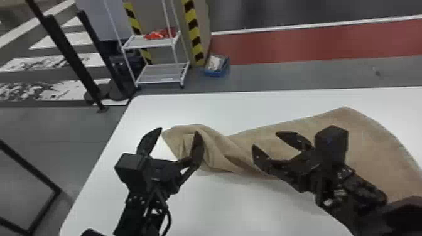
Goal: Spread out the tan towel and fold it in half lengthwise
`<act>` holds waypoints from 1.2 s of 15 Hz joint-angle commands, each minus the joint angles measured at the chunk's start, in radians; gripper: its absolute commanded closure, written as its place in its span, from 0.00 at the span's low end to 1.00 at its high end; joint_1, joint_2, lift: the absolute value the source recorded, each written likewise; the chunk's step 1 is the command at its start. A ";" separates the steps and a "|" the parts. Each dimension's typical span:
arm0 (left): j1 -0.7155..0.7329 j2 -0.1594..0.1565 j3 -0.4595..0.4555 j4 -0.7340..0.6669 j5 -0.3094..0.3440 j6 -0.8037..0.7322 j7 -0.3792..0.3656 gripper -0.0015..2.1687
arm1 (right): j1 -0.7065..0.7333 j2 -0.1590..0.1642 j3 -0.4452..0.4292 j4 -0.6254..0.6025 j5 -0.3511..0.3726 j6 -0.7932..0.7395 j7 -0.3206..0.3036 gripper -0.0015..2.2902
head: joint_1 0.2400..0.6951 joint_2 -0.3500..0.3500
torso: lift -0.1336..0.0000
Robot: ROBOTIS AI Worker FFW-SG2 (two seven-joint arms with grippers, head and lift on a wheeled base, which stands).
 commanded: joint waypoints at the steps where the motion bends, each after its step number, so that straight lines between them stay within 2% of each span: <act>1: -0.002 0.005 0.001 0.007 0.007 0.000 0.000 0.04 | -0.095 0.029 0.075 0.079 0.054 0.073 0.017 0.13 | 1.00 0.88 | 0.04; 4: -0.006 0.006 -0.001 0.020 0.014 -0.009 0.000 0.04 | -0.187 0.069 0.158 0.169 0.083 0.095 0.040 0.14 | 1.00 0.96 | 0.04; 8: -0.014 0.016 -0.001 0.034 0.025 -0.015 0.000 0.04 | -0.244 0.138 0.198 0.240 0.100 0.095 0.075 0.15 | 1.00 1.00 | 0.04; 10: -0.017 0.019 -0.001 0.039 0.028 -0.015 0.000 0.04 | -0.276 0.173 0.221 0.298 0.161 0.135 0.063 0.18 | 1.00 1.00 | 0.04; 11: -0.017 0.020 -0.001 0.040 0.031 -0.015 0.000 0.04 | -0.286 0.179 0.226 0.326 0.184 0.135 0.063 0.22 | 1.00 1.00 | 0.04; 13: -0.017 0.026 0.001 0.047 0.037 -0.018 0.000 0.04 | -0.309 0.179 0.229 0.368 0.198 0.144 0.063 0.33 | 1.00 1.00 | 0.04; 14: -0.017 0.028 0.001 0.047 0.039 -0.018 0.000 0.04 | -0.315 0.179 0.230 0.376 0.198 0.153 0.061 0.44 | 1.00 1.00 | 0.04; 16: -0.017 0.033 0.001 0.045 0.040 -0.018 0.000 0.04 | -0.298 0.179 0.223 0.368 0.197 0.162 0.060 0.75 | 1.00 1.00 | 0.04; 17: -0.017 0.033 0.001 0.045 0.040 -0.018 0.000 0.04 | -0.289 0.179 0.215 0.349 0.197 0.162 0.058 0.83 | 1.00 1.00 | 0.04; 18: -0.017 0.033 -0.001 0.043 0.040 -0.015 0.000 0.04 | -0.287 0.179 0.210 0.335 0.198 0.165 0.058 0.86 | 1.00 1.00 | 0.04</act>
